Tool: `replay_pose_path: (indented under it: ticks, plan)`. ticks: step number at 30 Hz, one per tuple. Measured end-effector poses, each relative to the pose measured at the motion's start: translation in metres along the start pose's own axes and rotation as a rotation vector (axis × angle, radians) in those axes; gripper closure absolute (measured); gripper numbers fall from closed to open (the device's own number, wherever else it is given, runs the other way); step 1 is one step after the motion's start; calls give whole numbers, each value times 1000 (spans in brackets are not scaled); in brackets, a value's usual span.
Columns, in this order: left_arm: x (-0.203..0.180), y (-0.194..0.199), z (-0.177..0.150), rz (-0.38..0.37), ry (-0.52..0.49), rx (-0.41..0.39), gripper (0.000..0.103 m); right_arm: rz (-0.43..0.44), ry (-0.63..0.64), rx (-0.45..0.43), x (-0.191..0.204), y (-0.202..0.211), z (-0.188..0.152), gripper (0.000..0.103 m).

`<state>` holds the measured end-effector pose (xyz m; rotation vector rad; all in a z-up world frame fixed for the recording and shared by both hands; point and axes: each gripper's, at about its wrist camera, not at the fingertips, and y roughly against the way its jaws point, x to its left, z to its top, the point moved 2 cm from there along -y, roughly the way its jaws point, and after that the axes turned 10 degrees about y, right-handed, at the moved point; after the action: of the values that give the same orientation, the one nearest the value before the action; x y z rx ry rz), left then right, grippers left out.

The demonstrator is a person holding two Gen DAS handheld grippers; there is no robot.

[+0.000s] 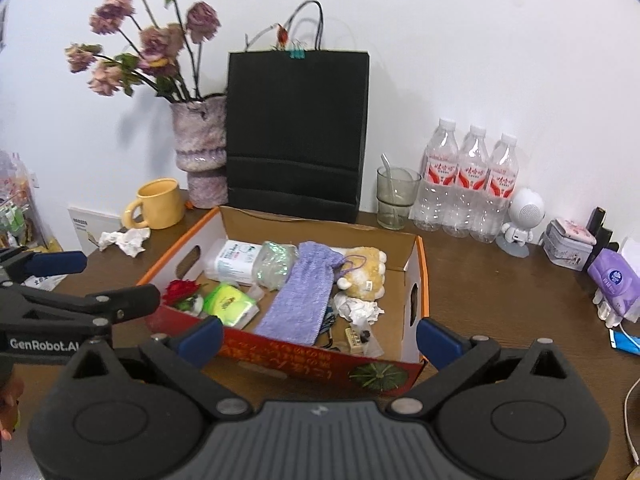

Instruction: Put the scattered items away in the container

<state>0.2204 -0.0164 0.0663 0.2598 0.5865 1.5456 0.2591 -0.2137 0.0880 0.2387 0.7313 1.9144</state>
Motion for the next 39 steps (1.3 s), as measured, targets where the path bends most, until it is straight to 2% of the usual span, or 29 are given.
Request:
replay_pose_path:
  ticks: [12, 17, 28, 39]
  plan:
    - [-4, 49, -29, -27, 0, -83, 0, -3, -1, -80, 18, 54, -30, 0]
    - [-6, 63, -49, 10, 15, -140, 0, 2, -38, -98, 23, 65, -48, 0]
    - [1, 71, -84, 17, 62, -107, 0, -10, -65, -78, 35, 70, -83, 0]
    - [-1, 74, -83, 24, 38, -118, 0, -18, -72, -75, 38, 74, -89, 0]
